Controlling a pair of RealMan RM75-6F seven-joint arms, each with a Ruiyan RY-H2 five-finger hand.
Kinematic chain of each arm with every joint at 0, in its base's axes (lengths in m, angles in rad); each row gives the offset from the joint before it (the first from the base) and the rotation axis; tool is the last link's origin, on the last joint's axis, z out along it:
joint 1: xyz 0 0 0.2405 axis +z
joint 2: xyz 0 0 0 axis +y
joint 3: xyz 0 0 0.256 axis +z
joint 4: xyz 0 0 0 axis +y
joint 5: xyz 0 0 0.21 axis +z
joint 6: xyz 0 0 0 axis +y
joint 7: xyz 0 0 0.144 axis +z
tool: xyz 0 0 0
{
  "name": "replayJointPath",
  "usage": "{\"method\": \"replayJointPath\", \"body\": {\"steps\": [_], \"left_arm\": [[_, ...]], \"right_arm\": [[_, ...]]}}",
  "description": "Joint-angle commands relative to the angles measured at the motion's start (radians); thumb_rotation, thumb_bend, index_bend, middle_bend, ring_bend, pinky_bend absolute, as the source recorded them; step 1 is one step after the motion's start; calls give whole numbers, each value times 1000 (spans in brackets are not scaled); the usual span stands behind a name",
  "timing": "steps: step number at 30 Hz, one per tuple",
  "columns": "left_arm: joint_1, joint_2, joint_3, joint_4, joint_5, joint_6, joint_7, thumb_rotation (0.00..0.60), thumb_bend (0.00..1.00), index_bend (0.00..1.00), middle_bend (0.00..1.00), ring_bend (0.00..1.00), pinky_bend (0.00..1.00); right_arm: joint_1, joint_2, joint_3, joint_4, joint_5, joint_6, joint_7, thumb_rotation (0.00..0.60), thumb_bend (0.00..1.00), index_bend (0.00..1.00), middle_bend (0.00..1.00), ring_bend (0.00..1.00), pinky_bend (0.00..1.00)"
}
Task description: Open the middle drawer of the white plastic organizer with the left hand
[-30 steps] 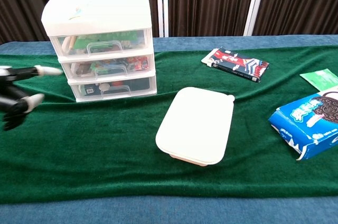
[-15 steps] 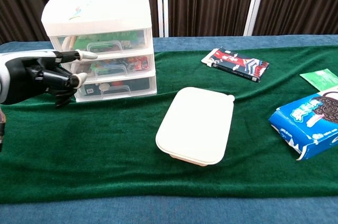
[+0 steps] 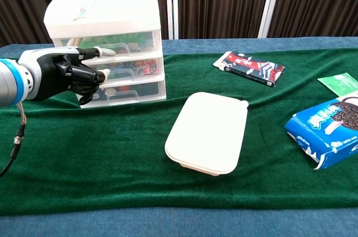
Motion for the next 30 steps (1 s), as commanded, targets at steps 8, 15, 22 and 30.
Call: {"method": "replayJointPath", "body": {"steps": [8,15,22,30], "left_arm": [[-39,-28,-27,28,-48,-3,32,600,647,0,928,803,741],[-53,-35,-35,36,-74,-5,47,600,647,0,928,803,741],[-67,-42,-45,54,-108,-24,47,600,647,0,928,803,741],[-66,-38,-46,50,-96,-34,41,600,647,0,928,803,741]], "right_arm": [[2,0,-1,2,2,-6,6,600,36,0,0,0,0],[2,1,-1,3,1,-5,9,600,36,0,0,0,0],[3,-2,-3,3,0,-9,3,600,36,0,0,0,0],[3,-3,-3,2,1,-10,2,600,36,0,0,0,0]]}}
